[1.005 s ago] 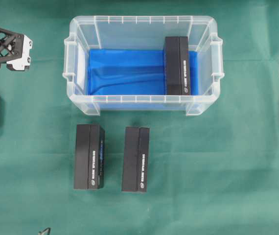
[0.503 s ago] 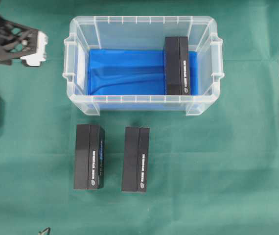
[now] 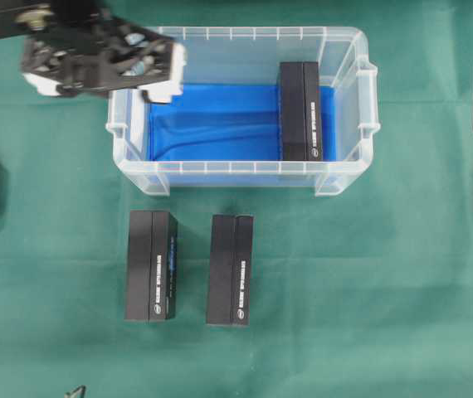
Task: Take the box out of the case with the left arm.
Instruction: 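Move the open left gripper over the right black box in the case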
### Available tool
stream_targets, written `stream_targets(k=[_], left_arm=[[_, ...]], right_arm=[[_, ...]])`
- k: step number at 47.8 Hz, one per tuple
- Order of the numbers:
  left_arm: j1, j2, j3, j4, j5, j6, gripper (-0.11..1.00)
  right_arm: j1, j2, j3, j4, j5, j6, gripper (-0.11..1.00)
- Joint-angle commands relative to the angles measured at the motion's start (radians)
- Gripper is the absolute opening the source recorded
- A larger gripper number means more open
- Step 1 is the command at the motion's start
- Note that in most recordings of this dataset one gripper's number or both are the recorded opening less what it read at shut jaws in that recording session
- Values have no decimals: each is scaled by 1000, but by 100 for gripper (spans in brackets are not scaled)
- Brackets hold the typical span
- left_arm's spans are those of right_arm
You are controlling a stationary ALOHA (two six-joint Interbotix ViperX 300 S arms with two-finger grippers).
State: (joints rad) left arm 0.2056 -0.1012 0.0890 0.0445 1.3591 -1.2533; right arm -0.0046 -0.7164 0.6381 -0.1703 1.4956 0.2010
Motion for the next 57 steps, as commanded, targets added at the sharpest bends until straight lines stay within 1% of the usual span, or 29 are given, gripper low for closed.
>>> stream_targets(k=[1, 10, 22, 38, 47, 57], left_arm=[[-18, 43, -103, 0, 23, -3, 84], [-35, 143, -249, 0, 52, -17, 84], [-46, 267, -393, 0, 57, -25, 84], [-43, 423, -568, 0, 57, -14, 84], [-43, 508, -676, 0, 57, 18, 84], [-43, 597, -802, 0, 101, 20, 84]], right_arm=[[-2, 0, -6, -3, -5, 2, 0], [-2, 0, -2, -3, -17, 2, 0], [-2, 0, -2, -3, -44, 2, 0], [-2, 0, -2, -3, -44, 2, 0], [-2, 0, -2, -3, -44, 2, 0], [-2, 0, 0, -2, -44, 2, 0]])
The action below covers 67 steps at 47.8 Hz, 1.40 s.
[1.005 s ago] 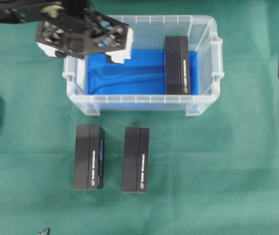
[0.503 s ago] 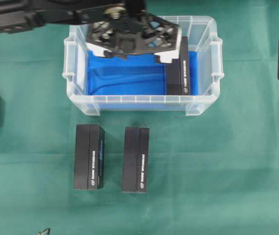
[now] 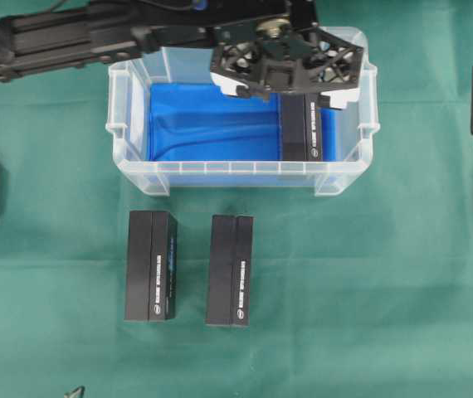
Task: Take the box out of the case with the left arm.
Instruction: 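Move the open left gripper over the right black box in the case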
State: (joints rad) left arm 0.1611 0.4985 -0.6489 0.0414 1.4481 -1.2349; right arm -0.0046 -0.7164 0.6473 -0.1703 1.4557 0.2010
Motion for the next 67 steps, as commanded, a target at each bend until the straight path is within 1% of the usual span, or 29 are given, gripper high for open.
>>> stream_targets(k=[1, 8, 17, 67], left_arm=[[0, 3, -75, 3, 15, 2, 84], [2, 43, -135, 3, 35, 2, 84], [0, 63, -163, 3, 35, 2, 84], [-5, 64, -158, 3, 37, 2, 84]], right_arm=[[-2, 0, -9, -3, -5, 2, 0], [-2, 0, -9, -2, -5, 2, 0], [-2, -2, -11, -3, -5, 2, 0], [-2, 0, -9, 3, -5, 8, 0]])
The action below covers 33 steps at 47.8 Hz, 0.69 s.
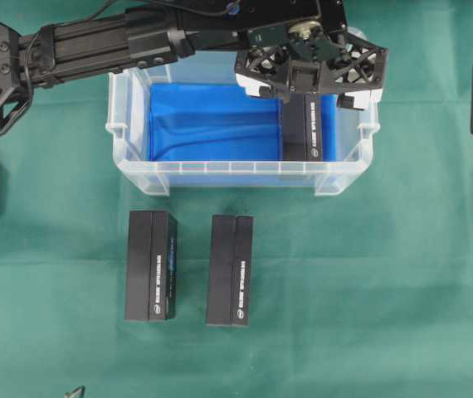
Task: Take the box out of the case with the left arm.
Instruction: 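Move the open left gripper over the right black box in the case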
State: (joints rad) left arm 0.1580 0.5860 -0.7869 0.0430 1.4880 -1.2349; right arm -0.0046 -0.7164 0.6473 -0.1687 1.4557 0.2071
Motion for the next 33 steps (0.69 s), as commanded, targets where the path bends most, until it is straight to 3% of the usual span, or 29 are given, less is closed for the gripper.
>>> stream_targets(k=[1, 33], left_arm=[[-3, -23, -20, 2, -3, 2, 84], [-3, -25, 5, 3, 17, 0, 84]], right_arm=[[-2, 0, -9, 2, -5, 2, 0], [-2, 0, -9, 3, -3, 2, 0]])
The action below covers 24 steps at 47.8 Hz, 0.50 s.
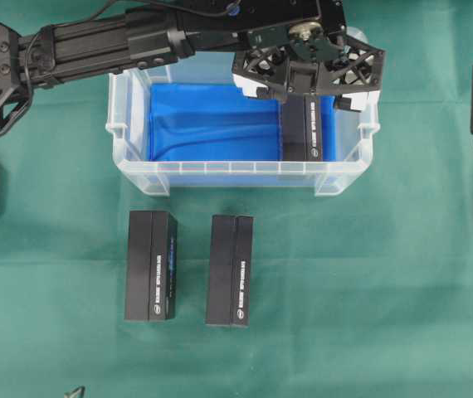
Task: Take the box out of the case with the left arm.
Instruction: 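Move the open left gripper over the right black box in the case, then lower the left gripper around the right box and close on it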
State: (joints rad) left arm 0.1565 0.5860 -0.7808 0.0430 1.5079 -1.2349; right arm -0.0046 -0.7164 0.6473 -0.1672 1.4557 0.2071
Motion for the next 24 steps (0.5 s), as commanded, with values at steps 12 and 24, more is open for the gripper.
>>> stream_targets(k=[12, 24], left_arm=[[-2, -34, 54, 14, -32, -2, 84], [-2, -57, 132, 17, -95, -14, 84]], right_arm=[[-2, 0, -11, 2, 0, 2, 0], [-2, -2, -9, 2, 0, 2, 0]])
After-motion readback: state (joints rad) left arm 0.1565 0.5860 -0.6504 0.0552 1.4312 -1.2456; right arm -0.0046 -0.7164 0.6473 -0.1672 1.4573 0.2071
